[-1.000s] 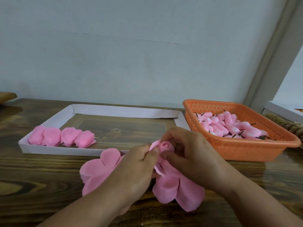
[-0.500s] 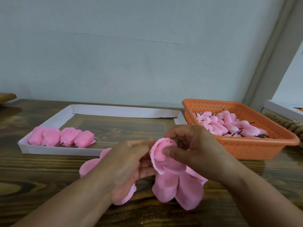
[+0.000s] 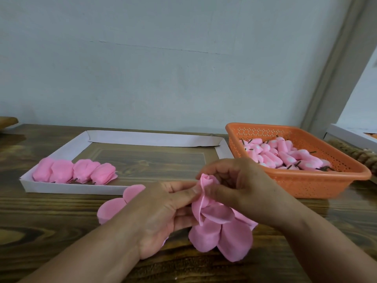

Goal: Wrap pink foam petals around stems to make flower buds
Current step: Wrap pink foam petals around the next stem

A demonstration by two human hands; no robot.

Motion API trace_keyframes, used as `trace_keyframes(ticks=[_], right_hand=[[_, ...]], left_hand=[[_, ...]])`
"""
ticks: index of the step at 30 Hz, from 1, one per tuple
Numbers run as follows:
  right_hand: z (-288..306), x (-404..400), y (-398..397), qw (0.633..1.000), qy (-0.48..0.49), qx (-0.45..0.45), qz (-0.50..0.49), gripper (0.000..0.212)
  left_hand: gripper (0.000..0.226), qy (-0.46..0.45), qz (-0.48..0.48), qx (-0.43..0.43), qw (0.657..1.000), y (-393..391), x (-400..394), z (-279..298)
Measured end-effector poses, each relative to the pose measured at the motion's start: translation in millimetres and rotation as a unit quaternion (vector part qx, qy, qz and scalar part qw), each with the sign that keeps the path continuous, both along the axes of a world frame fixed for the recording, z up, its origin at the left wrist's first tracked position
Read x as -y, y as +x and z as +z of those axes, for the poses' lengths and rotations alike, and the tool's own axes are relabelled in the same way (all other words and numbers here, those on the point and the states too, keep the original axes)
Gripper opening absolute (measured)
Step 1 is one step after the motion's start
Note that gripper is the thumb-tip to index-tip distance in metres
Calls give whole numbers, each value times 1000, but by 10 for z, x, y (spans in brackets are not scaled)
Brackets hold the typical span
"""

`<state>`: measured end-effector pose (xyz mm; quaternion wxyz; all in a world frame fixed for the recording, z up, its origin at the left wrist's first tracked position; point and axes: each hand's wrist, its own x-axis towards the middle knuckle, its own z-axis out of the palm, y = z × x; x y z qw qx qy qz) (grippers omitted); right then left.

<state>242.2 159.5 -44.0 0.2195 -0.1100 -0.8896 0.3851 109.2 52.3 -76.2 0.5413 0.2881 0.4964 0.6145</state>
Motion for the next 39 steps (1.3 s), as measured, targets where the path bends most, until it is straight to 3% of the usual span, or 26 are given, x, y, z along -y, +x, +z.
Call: trace_keyframes(ticks=[10, 16, 19, 22, 23, 26, 29, 32, 39], right_hand=[[-4, 13, -39, 997, -10, 12, -71, 15], [-32, -7, -64, 991, -30, -7, -128, 21], [-56, -14, -87, 987, -37, -19, -155, 20], [-75, -16, -101, 985, -42, -27, -165, 20], [-76, -19, -101, 985, -45, -28, -165, 19], [-86, -34, -94, 986, -55, -21, -158, 17], [-83, -12, -91, 990, -26, -6, -136, 17], [-65, 42, -94, 995, 31, -4, -97, 18], [3, 162, -80, 992, 120, 26, -26, 15]], left_hand=[[29, 3, 6, -23, 1000, 38, -11, -76], [54, 46, -70, -59, 995, 59, 28, -22], [70, 24, -35, -164, 985, 102, 35, -84], [36, 20, 20, -258, 966, 143, 42, -87], [27, 12, 32, -241, 970, 153, 40, -78], [40, -22, 62, -85, 994, 110, 10, -72], [36, -26, 78, -3, 997, 59, -10, -44], [31, -24, 81, -6, 996, 63, -7, -33], [30, -29, 79, -107, 991, 112, -11, -89]])
